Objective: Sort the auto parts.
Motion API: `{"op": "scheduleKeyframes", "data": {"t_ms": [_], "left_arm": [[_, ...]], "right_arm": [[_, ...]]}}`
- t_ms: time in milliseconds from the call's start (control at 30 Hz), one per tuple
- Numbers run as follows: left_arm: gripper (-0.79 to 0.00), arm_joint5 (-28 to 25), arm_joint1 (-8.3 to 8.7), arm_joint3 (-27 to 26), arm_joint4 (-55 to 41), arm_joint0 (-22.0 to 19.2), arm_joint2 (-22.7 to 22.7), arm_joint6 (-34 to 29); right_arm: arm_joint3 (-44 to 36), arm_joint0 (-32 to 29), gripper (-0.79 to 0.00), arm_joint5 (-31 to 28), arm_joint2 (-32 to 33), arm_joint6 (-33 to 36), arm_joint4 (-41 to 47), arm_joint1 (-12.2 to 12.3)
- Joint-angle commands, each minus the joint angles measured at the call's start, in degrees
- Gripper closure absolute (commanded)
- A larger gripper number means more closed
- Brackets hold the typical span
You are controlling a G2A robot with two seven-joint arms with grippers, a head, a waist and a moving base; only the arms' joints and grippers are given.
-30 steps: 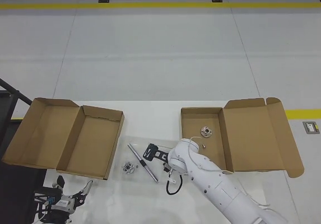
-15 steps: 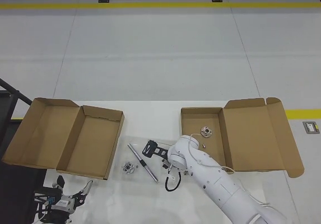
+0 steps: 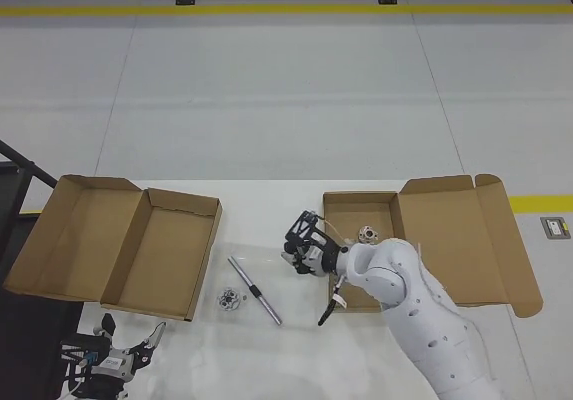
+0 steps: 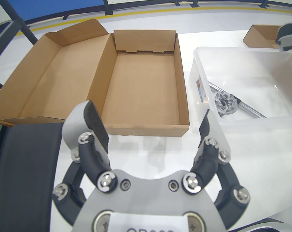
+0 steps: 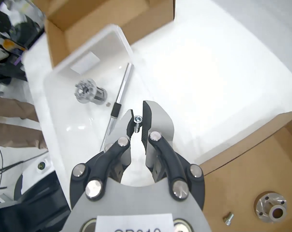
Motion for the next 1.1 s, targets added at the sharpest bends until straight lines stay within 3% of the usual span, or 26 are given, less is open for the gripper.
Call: {"op": "scheduleKeyframes", "data": {"t_ms": [0,167,400,633,767,833,933,1067], "left_arm": [[-0.785,0.0,0.0,0.0,0.0,0.0,0.0,0.0],[-0.785,0.0,0.0,0.0,0.0,0.0,0.0,0.0],[-0.785,0.0,0.0,0.0,0.0,0.0,0.0,0.0],[-0.785,0.0,0.0,0.0,0.0,0.0,0.0,0.0],[-0.785,0.0,0.0,0.0,0.0,0.0,0.0,0.0],[-0.785,0.0,0.0,0.0,0.0,0.0,0.0,0.0],[-0.785,0.0,0.0,0.0,0.0,0.0,0.0,0.0],[-0.785,0.0,0.0,0.0,0.0,0.0,0.0,0.0]], "right_arm": [[-2.0,-2.1,0.0,-1.9,3.4,-1.7,4.4,0.6],[-2.7,-4.0,0.0,-8.5,9.7,-5.3,17.7,1.9],[2.5,-3.8,0.0,-20.2,14.8,-9.4,38.4,3.3],[3.2,-2.9,0.0,-20.4,16.3,-5.2,58.0,5.1],[1.8,-3.8,0.0,-20.4,17.3,-2.2,62.8,5.9],[1.6,-4.0,0.0,-20.4,18.1,-0.3,62.1,6.3],[1.9,-3.9,0.0,-20.4,20.0,0.6,51.2,7.0],[-4.5,-5.5,0.0,-7.8,20.9,-3.3,26.4,7.4]]}}
